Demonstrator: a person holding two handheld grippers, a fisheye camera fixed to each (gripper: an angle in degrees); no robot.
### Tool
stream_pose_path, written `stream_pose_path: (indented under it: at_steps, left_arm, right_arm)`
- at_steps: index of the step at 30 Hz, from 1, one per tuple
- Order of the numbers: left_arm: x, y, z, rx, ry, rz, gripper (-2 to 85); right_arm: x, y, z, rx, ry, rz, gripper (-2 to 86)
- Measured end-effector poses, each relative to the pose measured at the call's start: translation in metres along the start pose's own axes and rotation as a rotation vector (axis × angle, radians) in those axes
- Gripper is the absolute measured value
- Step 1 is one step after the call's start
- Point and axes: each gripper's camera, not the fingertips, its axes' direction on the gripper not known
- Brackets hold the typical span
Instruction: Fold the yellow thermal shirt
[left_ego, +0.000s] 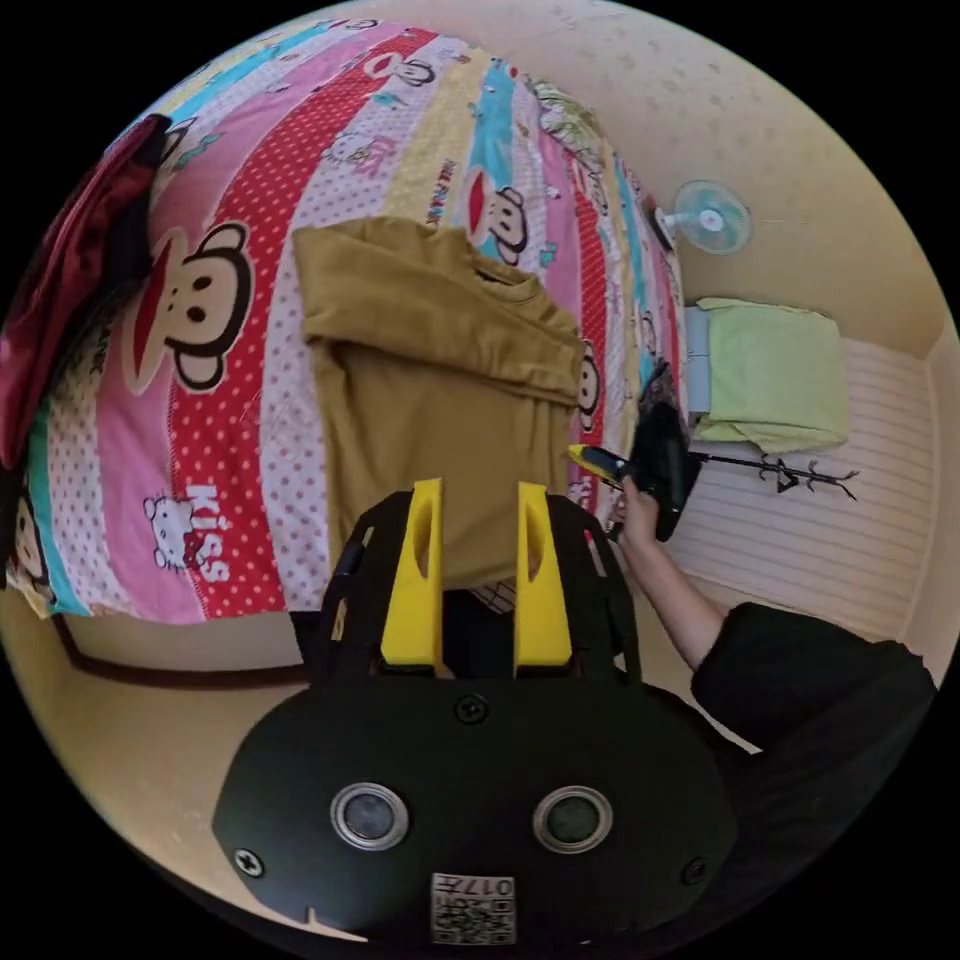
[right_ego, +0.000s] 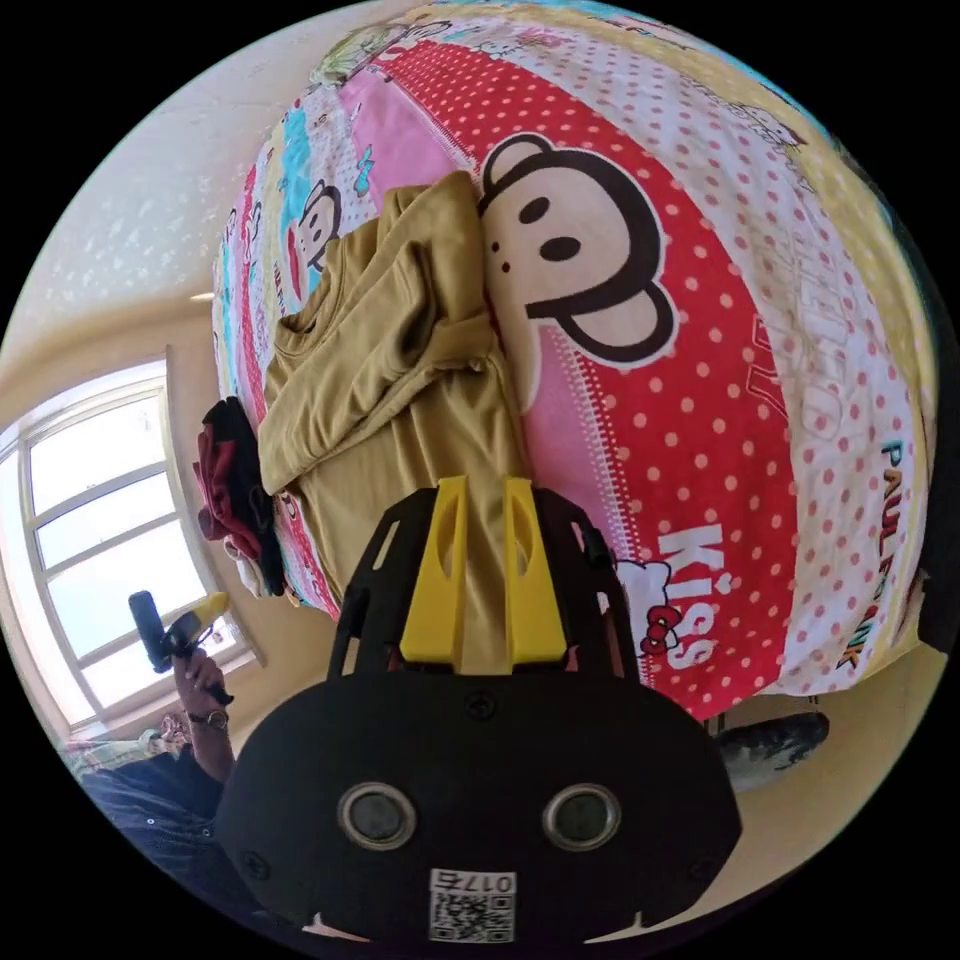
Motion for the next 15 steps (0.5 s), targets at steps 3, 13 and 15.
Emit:
stream_pose_path:
  at_steps: [3, 13, 15]
  left_arm:
    - [-0.055, 0.003, 0.024, -0.017, -0.103, -0.091, 15.5]
    - [-0.163, -0.017, 0.104, -0.262, -0.081, -0.351, 5.4]
    - [-0.159, -0.030, 0.087, -0.281, -0.030, -0.282, 4.5]
  right_arm:
    - [0.020, 0.039, -0.030, 0.004, 0.041, 0.017, 13.0]
    - [-0.005, 0.090, -0.022, -0.409, 0.056, -0.122, 4.5]
    - [-0.028, 0.087, -0.031, -0.444, -0.010, -0.133, 3.8]
